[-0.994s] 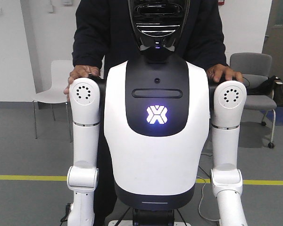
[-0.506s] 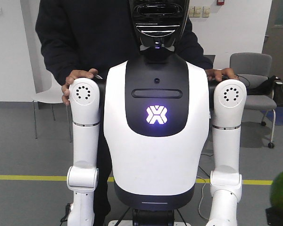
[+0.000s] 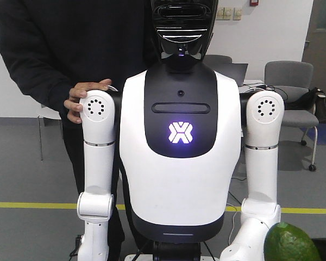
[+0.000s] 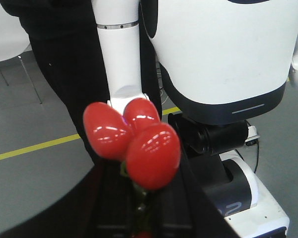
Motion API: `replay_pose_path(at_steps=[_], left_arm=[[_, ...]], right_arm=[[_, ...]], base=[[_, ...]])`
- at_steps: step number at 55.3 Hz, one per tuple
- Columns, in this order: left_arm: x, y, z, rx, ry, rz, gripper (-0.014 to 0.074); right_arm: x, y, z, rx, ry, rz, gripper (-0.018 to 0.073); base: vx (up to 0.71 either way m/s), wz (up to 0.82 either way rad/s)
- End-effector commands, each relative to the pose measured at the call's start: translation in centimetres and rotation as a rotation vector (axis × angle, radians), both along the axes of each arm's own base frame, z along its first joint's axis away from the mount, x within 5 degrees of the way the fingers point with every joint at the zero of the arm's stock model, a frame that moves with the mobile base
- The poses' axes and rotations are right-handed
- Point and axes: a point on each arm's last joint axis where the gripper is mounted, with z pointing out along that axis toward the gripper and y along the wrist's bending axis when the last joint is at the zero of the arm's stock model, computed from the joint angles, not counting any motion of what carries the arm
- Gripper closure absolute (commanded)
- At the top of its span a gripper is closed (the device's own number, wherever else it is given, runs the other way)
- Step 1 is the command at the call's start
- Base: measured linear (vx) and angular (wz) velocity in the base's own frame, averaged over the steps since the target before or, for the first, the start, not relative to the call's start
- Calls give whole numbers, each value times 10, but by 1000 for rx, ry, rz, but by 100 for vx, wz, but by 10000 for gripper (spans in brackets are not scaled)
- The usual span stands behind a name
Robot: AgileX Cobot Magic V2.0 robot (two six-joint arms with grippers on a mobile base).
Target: Pick snacks and fruit into basket
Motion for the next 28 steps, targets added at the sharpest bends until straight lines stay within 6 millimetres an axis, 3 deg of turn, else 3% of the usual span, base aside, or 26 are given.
replay_pose_path(at_steps=[1, 14, 28], left_arm=[[1, 3, 16, -29, -84, 38, 596], [1, 3, 16, -29, -84, 38, 596], [1, 3, 16, -29, -84, 38, 596]], right_arm=[[-2, 0, 13, -6, -81, 28, 568], [-10, 9, 9, -43, -46, 187, 568], [-19, 42, -3, -108, -8, 438, 568]], base=[[0, 0], [0, 0], [0, 0]])
